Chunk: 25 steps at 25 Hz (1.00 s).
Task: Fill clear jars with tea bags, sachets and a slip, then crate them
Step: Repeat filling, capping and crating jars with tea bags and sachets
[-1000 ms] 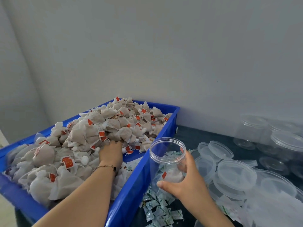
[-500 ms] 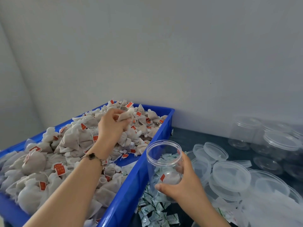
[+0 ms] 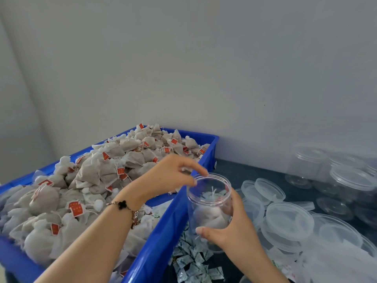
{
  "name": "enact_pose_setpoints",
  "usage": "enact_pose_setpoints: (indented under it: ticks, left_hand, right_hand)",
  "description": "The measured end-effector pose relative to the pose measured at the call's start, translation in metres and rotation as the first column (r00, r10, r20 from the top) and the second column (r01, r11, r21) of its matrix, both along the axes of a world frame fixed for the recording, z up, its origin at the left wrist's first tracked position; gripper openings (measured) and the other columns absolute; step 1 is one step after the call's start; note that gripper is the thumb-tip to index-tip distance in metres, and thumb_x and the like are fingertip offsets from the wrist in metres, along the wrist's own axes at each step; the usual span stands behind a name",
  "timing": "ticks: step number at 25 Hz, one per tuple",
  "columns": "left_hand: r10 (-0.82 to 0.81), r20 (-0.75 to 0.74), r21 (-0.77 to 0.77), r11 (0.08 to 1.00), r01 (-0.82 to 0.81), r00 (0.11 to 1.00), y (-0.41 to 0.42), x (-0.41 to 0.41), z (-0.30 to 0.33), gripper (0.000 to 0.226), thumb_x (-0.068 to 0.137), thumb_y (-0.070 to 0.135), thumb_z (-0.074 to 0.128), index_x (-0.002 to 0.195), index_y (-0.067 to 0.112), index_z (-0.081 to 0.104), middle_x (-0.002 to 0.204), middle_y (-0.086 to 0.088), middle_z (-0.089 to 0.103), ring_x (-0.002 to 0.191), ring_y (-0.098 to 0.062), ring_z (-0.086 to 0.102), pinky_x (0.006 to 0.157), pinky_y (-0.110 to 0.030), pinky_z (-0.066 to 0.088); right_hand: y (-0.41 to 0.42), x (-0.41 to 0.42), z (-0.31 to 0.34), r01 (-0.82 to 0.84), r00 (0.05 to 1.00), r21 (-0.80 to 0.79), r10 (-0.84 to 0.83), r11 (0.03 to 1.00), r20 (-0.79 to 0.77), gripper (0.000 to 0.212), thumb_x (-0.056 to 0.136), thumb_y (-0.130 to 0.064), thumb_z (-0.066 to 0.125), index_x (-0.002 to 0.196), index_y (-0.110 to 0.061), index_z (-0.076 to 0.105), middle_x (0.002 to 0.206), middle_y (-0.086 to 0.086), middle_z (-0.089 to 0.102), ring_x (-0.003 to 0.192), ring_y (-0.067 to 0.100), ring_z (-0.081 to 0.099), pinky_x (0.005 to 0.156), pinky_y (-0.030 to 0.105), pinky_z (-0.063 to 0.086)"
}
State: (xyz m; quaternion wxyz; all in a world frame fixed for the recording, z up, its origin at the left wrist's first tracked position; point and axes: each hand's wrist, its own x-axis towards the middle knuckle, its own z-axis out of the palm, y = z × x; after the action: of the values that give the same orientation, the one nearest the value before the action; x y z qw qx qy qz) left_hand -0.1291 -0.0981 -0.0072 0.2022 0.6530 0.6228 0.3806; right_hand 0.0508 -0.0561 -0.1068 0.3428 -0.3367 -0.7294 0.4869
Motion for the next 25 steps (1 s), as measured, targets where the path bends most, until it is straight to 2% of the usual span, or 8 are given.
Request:
enact_pose_setpoints:
  ticks: [2,4,7,9,14,17,21,25]
  left_hand:
    - [0.274,0.081,0.128,0.951,-0.283,0.958,0.004,-0.017,-0.005,0.032,0.087,0.008,0.062,0.09,0.04,0.068,0.094,0.022,0.07,0.089,0.004,0.064,0.076,-0.008,0.048]
    - [0.556,-0.23,0.047,0.826,-0.561,0.799,0.008,-0.042,-0.015,0.025,0.093,0.011,0.054,0.109,0.027,0.065,0.107,0.009,0.066,0.098,-0.01,0.063,0.085,-0.026,0.052]
    - [0.216,-0.763,-0.387,0.602,-0.698,0.609,0.007,-0.067,-0.037,0.033,0.093,0.01,0.055,0.125,0.009,0.056,0.119,-0.008,0.06,0.107,-0.023,0.06,0.09,-0.031,0.05]
    - [-0.028,-0.789,-0.54,0.508,-0.671,0.613,0.005,-0.068,-0.049,0.041,0.089,0.014,0.065,0.127,0.006,0.056,0.129,-0.008,0.057,0.114,-0.024,0.057,0.093,-0.031,0.047]
    - [-0.077,-0.813,-0.543,0.46,-0.703,0.578,0.009,-0.068,-0.072,0.044,0.092,0.011,0.058,0.135,0.005,0.049,0.138,-0.009,0.051,0.125,-0.023,0.051,0.098,-0.03,0.042]
    - [-0.018,-0.814,-0.532,0.426,-0.732,0.581,0.015,-0.075,-0.085,0.046,0.093,0.011,0.057,0.138,0.007,0.047,0.14,-0.009,0.047,0.127,-0.025,0.047,0.103,-0.035,0.041]
    - [0.214,-0.79,-0.439,0.455,-0.774,0.574,0.014,-0.083,-0.094,0.042,0.089,0.009,0.058,0.131,0.011,0.05,0.13,-0.007,0.055,0.118,-0.023,0.054,0.096,-0.033,0.047]
    - [0.207,-0.819,-0.398,0.467,-0.79,0.535,0.012,-0.082,-0.1,0.042,0.09,0.01,0.056,0.131,0.012,0.049,0.134,-0.007,0.052,0.122,-0.023,0.052,0.097,-0.032,0.046]
  right_hand:
    - [0.0,0.0,0.0,-0.001,1.0,-0.002,0.001,1.0,0.024,0.119,0.055,-0.024,0.091,0.145,-0.042,0.016,0.138,-0.016,0.042,0.121,0.001,0.041,0.099,0.019,0.036]
    - [0.0,0.0,0.0,-0.004,1.0,-0.002,0.004,1.0,0.028,0.118,0.055,-0.024,0.091,0.146,-0.041,0.016,0.136,-0.015,0.043,0.12,0.002,0.042,0.098,0.02,0.036]
    - [0.001,0.0,-0.001,-0.008,1.0,-0.014,0.008,1.0,0.017,0.116,0.054,-0.024,0.091,0.144,-0.044,0.019,0.132,-0.018,0.044,0.119,0.001,0.042,0.093,0.018,0.037]
    - [0.001,0.0,-0.003,-0.022,1.0,-0.026,0.022,0.999,0.01,0.112,0.053,-0.023,0.09,0.138,-0.052,0.023,0.125,-0.026,0.045,0.116,-0.003,0.043,0.085,0.012,0.037]
    - [-0.002,-0.002,0.0,-0.025,1.0,-0.049,0.025,0.998,-0.003,0.097,0.051,-0.02,0.09,0.101,-0.072,0.025,0.102,-0.042,0.043,0.088,-0.029,0.043,0.06,-0.005,0.038]
    - [-0.002,0.0,0.001,-0.038,0.999,-0.058,0.038,0.998,-0.003,0.095,0.051,-0.021,0.089,0.105,-0.068,0.027,0.104,-0.043,0.044,0.088,-0.037,0.038,0.061,-0.007,0.036]
    - [-0.002,0.0,0.002,-0.042,0.999,-0.05,0.042,0.998,-0.004,0.096,0.053,-0.022,0.09,0.11,-0.063,0.025,0.11,-0.041,0.042,0.095,-0.023,0.046,0.062,-0.003,0.039]
    - [-0.003,0.001,0.002,-0.064,0.998,-0.049,0.063,0.997,-0.024,0.097,0.052,-0.02,0.091,0.109,-0.064,0.026,0.103,-0.046,0.042,0.09,-0.034,0.041,0.063,-0.008,0.034]
